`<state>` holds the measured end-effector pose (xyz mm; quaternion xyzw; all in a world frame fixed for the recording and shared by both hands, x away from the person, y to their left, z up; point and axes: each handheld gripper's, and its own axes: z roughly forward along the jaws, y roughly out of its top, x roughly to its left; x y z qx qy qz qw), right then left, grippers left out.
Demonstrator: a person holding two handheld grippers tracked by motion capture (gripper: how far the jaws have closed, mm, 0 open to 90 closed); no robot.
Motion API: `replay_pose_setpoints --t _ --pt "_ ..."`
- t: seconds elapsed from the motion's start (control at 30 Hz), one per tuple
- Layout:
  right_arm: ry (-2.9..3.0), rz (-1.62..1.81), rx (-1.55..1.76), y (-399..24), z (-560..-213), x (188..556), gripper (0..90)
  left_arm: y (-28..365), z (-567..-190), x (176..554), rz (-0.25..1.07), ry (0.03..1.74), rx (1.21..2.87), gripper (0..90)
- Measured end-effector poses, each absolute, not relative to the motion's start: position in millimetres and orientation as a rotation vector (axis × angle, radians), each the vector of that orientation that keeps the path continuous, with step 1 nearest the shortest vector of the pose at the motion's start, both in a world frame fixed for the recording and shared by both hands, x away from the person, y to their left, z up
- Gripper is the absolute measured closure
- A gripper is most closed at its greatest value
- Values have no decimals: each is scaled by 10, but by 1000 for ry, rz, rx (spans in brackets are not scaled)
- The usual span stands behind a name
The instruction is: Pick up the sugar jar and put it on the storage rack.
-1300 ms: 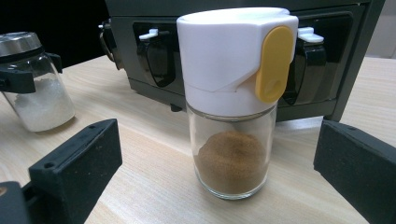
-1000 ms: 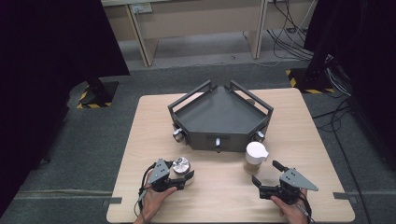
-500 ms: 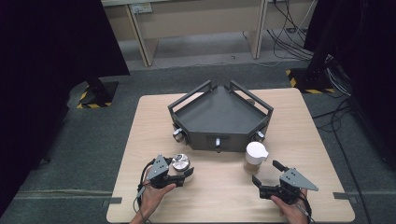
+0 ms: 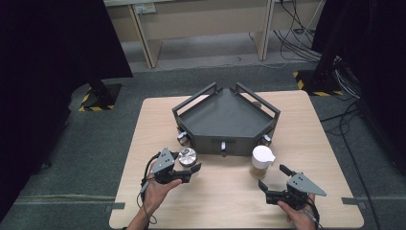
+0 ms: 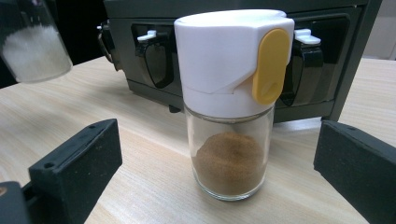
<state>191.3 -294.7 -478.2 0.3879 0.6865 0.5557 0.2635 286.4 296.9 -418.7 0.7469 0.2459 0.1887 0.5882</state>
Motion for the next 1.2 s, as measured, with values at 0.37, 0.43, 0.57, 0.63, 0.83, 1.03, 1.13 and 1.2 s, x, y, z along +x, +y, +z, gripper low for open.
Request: replay_pose_setpoints --t 0.37,0.43,0.57,0.63,0.83,1.03,1.13,1.2 --pt "1861 1502 1044 -2940 -4781 1912 12 2890 -3936 3064 404 563 1752 308" --pt "1860 1501 1043 -2942 -4780 1910 12 2876 -3876 3095 411 560 1758 308" --pt "1860 1502 1044 -2943 -4780 1911 12 2868 -3730 3176 407 556 1761 308" --pt "1862 1502 1042 -2942 -4779 1912 12 2865 -3686 3195 416 554 1756 308" --pt "1863 1501 1043 -2941 -4780 1914 11 2847 -3571 3250 433 554 1745 308" --pt "1864 1500 1042 -2941 -4779 1914 12 2797 -3475 3332 442 558 1735 308" --pt "1863 1501 1042 -2944 -4779 1915 12 2765 -3429 3382 452 561 1731 308" --pt "1864 1500 1042 -2946 -4779 1916 12 2738 -3401 3419 460 562 1727 308"
